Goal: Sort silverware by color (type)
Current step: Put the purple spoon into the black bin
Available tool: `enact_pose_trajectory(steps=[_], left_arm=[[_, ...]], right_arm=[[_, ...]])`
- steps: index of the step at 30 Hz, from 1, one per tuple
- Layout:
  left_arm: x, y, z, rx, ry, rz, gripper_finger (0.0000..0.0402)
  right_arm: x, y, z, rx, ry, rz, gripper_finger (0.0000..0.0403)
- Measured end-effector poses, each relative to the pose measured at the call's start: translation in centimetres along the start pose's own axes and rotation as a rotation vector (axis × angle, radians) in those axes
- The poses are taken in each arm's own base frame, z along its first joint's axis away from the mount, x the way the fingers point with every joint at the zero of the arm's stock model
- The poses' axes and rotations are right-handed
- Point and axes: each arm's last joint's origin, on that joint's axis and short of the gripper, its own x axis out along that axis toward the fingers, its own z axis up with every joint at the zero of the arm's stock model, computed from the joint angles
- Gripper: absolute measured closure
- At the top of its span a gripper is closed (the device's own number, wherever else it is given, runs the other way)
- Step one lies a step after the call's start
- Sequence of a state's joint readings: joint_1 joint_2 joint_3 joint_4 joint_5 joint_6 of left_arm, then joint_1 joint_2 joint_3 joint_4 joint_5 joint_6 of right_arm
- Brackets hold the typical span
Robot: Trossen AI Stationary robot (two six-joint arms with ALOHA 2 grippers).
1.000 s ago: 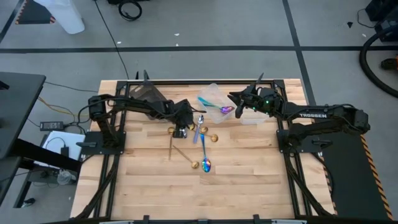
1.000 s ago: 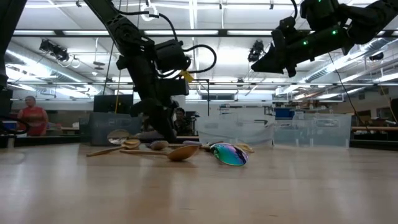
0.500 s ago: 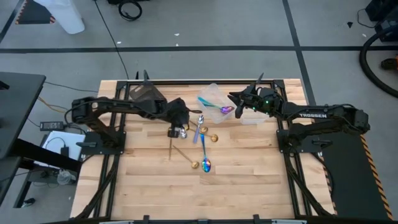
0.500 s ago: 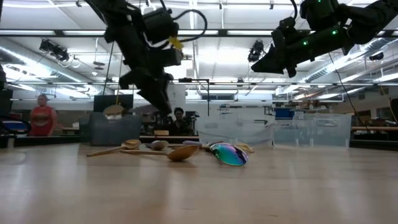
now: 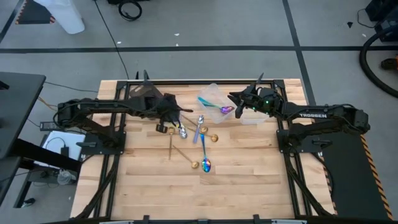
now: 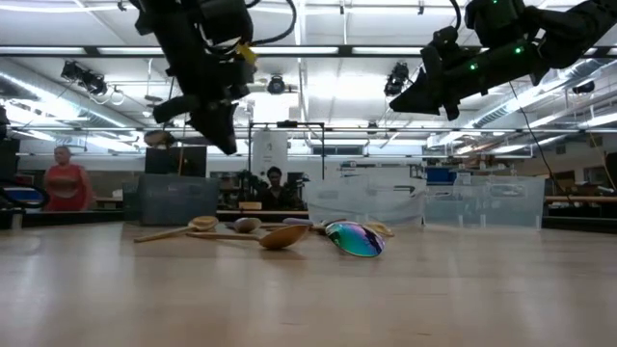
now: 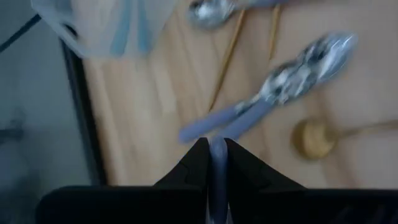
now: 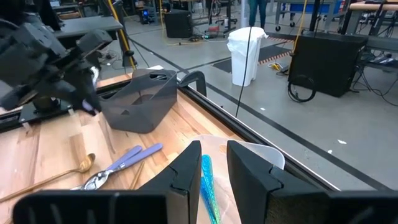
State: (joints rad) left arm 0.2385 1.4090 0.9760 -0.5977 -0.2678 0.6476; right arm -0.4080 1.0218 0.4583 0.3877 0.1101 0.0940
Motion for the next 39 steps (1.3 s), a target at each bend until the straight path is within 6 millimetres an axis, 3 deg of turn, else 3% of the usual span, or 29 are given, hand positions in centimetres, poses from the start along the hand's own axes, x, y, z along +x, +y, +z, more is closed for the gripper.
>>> enact_pose_trajectory(steps=[7,17,27,39], left_arm=[[0.4,0.9,-2.5,0.022,0.216,0.020,0.0363],[1.1,3.7,-5.5,-0.027,0.302,0.038,0.0363],[1.7,6.2,-7.9,-0.041,0.210,-0.002,0.0363],[1.9,7.3,-9.6,-0.063,0.096,-0.089,0.0363]], right_arm=[[0.0,0.0,0.0,-0.001,0.003,0.001,0.0315],[0.0,0.0,-0.1,-0.001,0.008,0.008,0.0315],[0.0,0.0,-0.1,0.001,0.013,0.008,0.0315],[0.0,0.0,-0.2,0.004,0.024,0.008,0.0315]])
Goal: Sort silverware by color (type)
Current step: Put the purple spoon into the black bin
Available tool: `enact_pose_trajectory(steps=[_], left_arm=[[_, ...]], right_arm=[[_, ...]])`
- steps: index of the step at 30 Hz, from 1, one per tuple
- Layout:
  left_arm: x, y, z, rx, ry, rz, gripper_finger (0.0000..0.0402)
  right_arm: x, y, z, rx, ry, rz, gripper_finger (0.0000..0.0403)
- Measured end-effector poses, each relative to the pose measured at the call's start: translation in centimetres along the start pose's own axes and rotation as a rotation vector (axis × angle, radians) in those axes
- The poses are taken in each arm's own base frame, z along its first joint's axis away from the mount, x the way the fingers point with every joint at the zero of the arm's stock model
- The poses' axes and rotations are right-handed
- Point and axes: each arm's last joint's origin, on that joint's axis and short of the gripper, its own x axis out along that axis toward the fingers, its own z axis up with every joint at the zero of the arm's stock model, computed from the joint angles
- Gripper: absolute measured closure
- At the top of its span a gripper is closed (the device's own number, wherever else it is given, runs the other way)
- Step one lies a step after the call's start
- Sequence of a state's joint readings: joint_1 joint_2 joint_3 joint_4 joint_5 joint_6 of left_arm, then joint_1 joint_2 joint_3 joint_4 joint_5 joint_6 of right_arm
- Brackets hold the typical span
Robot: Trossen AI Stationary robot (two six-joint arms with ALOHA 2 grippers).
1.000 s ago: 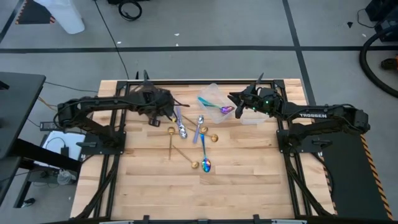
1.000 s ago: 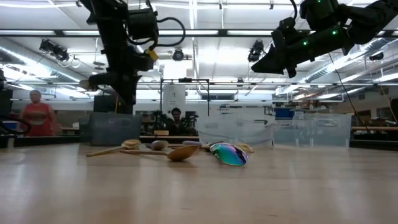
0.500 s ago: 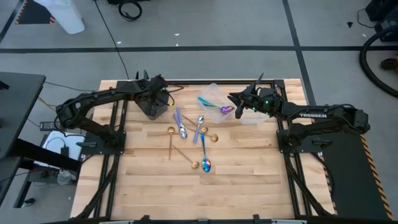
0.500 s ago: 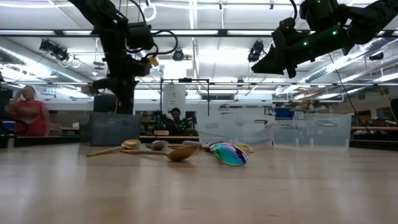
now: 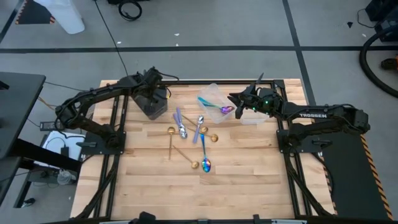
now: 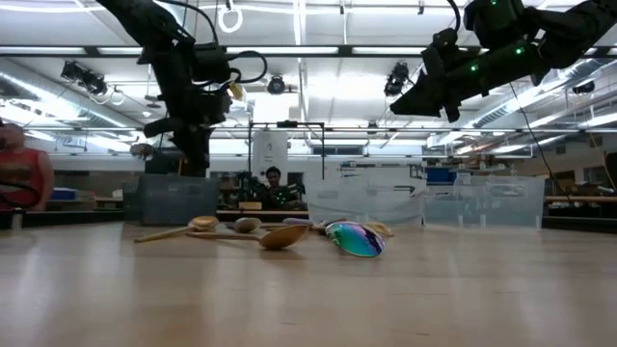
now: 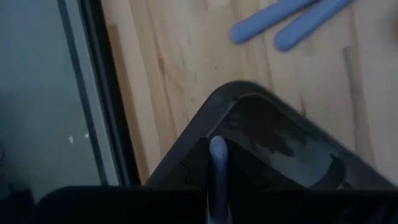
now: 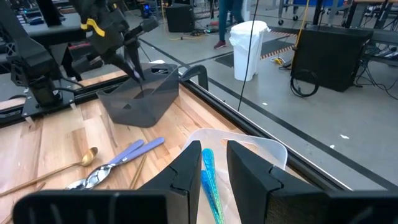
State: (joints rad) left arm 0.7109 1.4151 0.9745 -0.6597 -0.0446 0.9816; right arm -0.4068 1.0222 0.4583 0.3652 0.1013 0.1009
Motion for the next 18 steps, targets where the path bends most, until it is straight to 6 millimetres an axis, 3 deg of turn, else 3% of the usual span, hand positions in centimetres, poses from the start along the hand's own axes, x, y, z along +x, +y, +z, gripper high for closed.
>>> enact_pose_trajectory(steps=[11,18], left_arm=[[2.3,-0.1,0.1,0.025,0.039,-0.063,0.0363],[2.6,0.1,0.0,0.024,0.044,-0.055,0.0363]], right_arm=[[0.0,0.0,0.0,0.000,0.003,0.000,0.0315],[0.0,0.0,-0.1,0.000,0.008,-0.001,0.0315]])
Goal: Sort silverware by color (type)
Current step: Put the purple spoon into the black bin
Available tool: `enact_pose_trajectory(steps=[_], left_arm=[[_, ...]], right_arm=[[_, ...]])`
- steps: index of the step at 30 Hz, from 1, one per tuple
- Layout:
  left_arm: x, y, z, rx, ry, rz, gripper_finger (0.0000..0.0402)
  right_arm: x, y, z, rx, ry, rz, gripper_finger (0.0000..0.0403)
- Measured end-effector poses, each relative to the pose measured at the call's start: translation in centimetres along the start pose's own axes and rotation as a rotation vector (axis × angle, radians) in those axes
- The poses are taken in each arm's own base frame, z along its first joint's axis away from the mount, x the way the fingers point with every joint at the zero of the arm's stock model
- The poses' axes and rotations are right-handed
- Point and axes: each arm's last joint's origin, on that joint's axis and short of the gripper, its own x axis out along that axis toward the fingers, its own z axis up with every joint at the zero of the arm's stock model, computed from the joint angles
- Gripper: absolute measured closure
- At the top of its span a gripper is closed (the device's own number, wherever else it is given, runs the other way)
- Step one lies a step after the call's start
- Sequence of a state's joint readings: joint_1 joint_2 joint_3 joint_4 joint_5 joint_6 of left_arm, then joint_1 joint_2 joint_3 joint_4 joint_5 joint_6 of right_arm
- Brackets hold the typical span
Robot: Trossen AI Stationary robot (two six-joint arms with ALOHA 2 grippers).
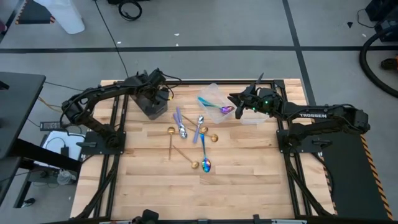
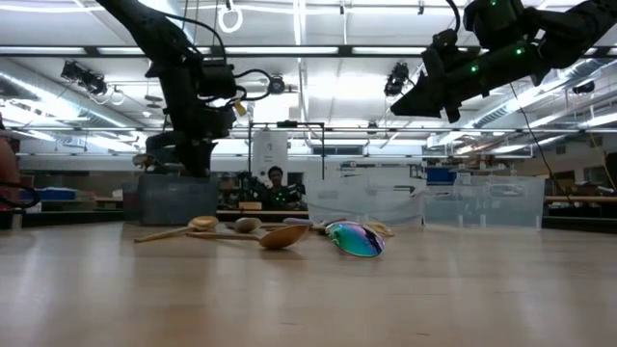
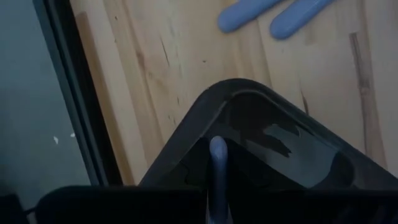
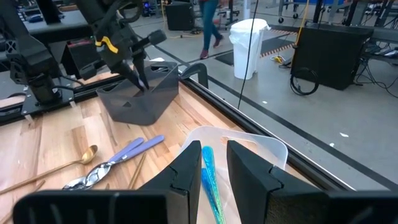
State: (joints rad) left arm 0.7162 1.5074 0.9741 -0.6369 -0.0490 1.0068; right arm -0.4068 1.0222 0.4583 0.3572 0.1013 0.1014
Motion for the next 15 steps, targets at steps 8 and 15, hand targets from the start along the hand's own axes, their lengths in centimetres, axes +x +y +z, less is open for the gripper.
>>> enact_pose_trajectory(steps=[8,15], left_arm=[[1.2,-1.1,-0.3,0.035,0.004,0.000,0.0363],[2.9,-2.3,-1.2,0.112,0.022,0.045,0.0363]], right_arm=[[0.0,0.0,-0.1,-0.001,0.012,-0.001,0.0315],[0.0,0.0,-0.1,-0.001,0.009,-0.001,0.0315]])
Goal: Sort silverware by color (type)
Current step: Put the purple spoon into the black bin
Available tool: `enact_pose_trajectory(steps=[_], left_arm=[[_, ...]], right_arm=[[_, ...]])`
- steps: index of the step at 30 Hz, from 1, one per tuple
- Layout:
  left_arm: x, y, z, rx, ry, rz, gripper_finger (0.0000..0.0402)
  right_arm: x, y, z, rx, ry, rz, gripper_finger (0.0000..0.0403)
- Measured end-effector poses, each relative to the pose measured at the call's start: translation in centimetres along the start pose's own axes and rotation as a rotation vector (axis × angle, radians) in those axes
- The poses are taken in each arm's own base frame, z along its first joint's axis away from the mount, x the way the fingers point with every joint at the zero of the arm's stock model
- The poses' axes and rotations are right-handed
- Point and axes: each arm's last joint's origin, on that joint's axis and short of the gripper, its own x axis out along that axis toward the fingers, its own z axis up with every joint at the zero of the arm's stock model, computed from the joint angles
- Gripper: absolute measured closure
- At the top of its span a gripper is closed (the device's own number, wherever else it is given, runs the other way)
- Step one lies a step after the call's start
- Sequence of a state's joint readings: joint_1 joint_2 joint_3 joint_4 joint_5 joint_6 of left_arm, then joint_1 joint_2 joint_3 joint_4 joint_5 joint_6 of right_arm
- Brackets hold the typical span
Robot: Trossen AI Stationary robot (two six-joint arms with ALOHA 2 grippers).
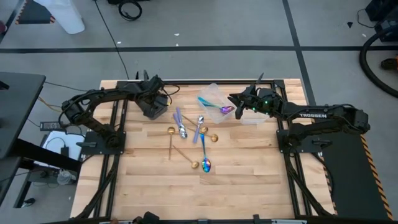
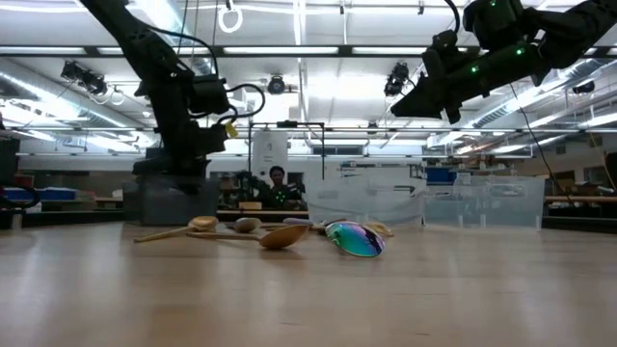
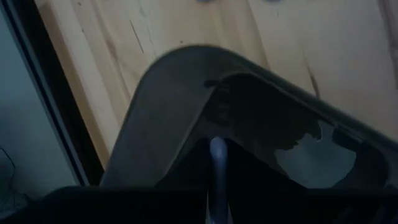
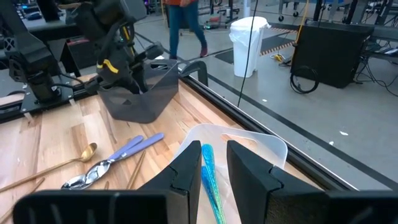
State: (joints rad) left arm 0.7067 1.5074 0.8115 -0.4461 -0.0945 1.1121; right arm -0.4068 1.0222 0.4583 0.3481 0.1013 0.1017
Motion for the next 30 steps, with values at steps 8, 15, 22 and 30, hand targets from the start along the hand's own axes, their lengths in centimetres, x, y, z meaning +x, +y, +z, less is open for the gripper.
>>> enact_pose_trajectory(steps=[8,15,22,30], left_arm=[[0.01,0.10,0.00,0.028,-0.020,0.001,0.0363],[0.03,0.14,-0.13,0.021,-0.029,-0.005,0.0361],[0.04,0.20,-0.25,0.011,-0.025,-0.004,0.0335],[0.04,0.22,-0.30,0.007,-0.012,0.002,0.0300]], right_arm=[[0.00,0.00,0.01,0.004,-0.001,0.000,0.0315],[0.00,0.00,0.01,0.004,-0.001,0.000,0.0315],[0.00,0.00,0.01,0.004,-0.001,0.000,0.0315],[0.00,0.00,0.01,0.004,-0.002,0.000,0.0315]])
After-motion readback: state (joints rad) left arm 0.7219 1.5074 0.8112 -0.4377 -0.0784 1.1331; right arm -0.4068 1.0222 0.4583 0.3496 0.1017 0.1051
